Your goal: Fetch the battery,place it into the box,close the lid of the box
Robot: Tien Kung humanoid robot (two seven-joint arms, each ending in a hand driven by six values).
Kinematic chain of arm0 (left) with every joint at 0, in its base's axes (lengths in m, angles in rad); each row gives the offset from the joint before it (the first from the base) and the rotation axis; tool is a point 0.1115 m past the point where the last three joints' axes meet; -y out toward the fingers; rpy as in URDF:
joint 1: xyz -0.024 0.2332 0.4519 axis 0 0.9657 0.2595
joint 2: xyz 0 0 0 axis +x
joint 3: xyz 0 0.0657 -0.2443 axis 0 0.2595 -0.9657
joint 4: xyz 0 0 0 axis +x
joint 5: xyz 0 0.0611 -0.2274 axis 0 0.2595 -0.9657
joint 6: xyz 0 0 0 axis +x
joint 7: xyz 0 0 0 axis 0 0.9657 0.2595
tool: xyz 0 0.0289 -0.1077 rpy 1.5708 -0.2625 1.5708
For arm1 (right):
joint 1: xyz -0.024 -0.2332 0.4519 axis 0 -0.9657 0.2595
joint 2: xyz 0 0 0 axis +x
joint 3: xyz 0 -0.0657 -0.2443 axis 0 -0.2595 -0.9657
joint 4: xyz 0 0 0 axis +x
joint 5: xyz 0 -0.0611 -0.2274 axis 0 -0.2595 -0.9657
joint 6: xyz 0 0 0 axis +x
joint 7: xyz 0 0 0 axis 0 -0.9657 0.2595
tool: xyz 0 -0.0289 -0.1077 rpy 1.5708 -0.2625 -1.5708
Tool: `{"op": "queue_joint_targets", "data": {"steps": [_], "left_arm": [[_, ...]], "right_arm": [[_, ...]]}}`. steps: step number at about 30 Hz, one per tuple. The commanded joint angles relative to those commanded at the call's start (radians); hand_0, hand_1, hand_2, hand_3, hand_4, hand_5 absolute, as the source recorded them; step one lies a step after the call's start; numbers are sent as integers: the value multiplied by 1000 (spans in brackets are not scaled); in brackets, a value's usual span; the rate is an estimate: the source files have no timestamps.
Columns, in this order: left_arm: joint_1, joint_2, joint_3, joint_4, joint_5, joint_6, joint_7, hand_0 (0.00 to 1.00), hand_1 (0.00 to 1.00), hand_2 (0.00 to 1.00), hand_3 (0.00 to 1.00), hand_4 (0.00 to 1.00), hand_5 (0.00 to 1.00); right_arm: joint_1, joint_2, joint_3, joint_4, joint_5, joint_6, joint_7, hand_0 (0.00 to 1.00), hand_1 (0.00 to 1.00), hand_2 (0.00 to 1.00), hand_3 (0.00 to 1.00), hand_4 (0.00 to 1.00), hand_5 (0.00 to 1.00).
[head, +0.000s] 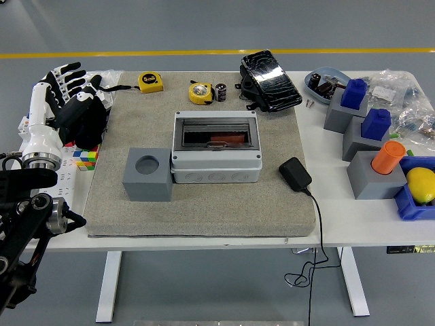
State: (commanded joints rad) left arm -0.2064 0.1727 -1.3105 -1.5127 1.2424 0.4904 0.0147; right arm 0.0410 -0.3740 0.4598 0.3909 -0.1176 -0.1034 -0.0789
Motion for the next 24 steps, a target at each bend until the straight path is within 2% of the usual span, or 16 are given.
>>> {"op": "queue_joint_targets", "data": {"steps": [24], "left_arm": [[2,-5,-9,-5,3,0,1,741,735,716,700,879,332]], "right_arm": [[-3,3,3,-1,-1,0,0,633,646,664,573,984,550]]}}
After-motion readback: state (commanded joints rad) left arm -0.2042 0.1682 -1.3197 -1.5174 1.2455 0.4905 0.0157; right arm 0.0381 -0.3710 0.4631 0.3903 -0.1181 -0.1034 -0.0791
